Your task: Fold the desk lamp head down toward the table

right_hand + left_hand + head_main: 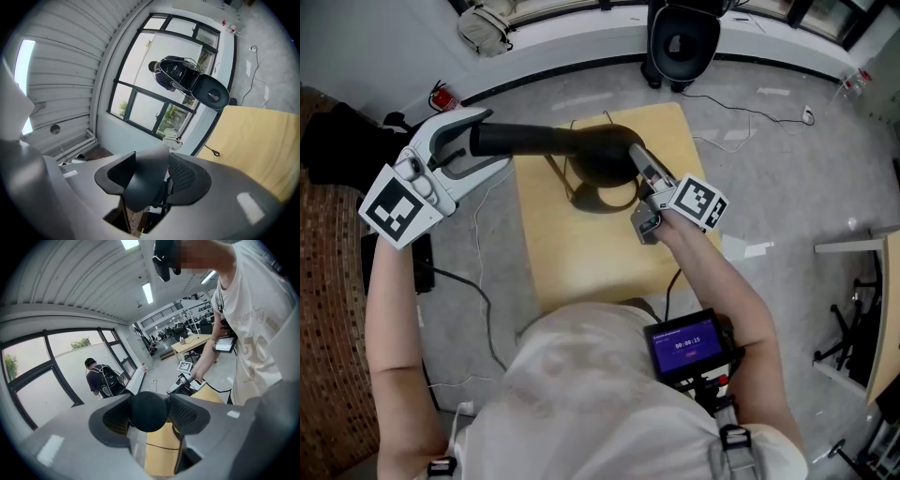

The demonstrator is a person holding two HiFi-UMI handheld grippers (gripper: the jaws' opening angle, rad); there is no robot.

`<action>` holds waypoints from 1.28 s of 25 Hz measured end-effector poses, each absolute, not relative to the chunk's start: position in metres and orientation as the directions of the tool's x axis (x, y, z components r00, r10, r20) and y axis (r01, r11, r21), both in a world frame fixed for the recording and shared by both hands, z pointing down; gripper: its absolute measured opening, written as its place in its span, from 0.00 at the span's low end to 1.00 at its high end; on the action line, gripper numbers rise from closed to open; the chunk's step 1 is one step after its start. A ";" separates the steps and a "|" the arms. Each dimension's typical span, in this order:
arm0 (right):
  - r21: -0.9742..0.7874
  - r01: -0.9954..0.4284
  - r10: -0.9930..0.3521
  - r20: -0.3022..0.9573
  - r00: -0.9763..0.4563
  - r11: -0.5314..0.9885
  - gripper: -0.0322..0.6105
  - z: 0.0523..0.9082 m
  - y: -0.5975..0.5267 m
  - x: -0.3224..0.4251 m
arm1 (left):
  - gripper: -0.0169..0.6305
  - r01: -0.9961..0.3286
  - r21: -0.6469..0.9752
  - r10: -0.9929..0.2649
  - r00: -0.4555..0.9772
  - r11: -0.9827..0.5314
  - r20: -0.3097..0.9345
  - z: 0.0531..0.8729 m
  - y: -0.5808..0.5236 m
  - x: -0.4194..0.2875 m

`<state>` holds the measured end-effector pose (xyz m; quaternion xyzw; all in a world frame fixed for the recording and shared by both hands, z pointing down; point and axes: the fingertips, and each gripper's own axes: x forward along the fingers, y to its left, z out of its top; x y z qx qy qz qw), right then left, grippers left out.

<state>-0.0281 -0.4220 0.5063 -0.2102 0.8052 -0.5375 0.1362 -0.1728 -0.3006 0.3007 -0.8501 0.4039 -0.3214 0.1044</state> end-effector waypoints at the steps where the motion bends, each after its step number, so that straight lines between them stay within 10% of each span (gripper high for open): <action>1: -0.925 -0.184 -0.482 0.002 -0.876 0.331 0.39 0.508 -0.421 -0.029 | 0.43 -0.617 -0.440 -0.754 0.465 -0.652 0.465 0.300 -0.301 -0.172; 21: -0.896 -0.196 -0.471 -0.016 -0.882 0.398 0.42 0.516 -0.422 -0.041 | 0.46 -0.650 -0.461 -0.790 0.416 -0.605 0.451 0.296 -0.315 -0.173; 32: -0.688 -0.385 -0.490 0.048 -0.870 0.615 0.46 0.505 -0.431 -0.031 | 0.47 -0.876 -0.348 -0.933 0.256 -0.334 0.254 0.295 -0.307 -0.205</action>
